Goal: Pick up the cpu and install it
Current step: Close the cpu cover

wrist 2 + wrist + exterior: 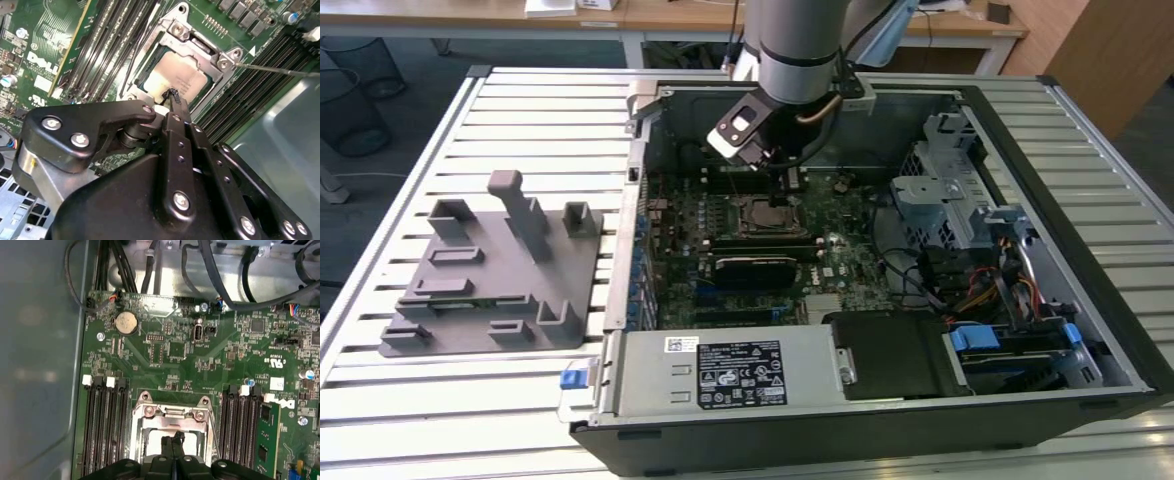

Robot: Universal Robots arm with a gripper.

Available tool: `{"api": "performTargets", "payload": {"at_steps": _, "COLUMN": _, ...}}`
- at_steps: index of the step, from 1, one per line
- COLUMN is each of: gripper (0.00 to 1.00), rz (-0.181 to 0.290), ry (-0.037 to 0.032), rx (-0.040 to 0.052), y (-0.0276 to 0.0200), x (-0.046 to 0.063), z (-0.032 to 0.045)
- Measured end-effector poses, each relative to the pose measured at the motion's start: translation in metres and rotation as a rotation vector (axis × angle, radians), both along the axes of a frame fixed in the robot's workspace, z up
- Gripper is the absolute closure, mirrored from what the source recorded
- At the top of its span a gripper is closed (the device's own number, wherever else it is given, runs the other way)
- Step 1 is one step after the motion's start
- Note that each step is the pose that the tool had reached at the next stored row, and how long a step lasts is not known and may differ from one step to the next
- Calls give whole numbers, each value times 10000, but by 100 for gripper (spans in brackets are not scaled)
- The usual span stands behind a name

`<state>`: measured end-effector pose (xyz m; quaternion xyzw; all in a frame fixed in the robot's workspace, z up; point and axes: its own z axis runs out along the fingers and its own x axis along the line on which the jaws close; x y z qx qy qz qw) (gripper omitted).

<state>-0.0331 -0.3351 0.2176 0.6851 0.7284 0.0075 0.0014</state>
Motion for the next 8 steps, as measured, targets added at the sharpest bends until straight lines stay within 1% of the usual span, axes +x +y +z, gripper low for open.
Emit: {"api": "performTargets", "payload": {"at_steps": 8, "gripper": 89, "rz": 0, "ry": 0, "rx": -1, "y": 0, "x": -73, "z": -6}}
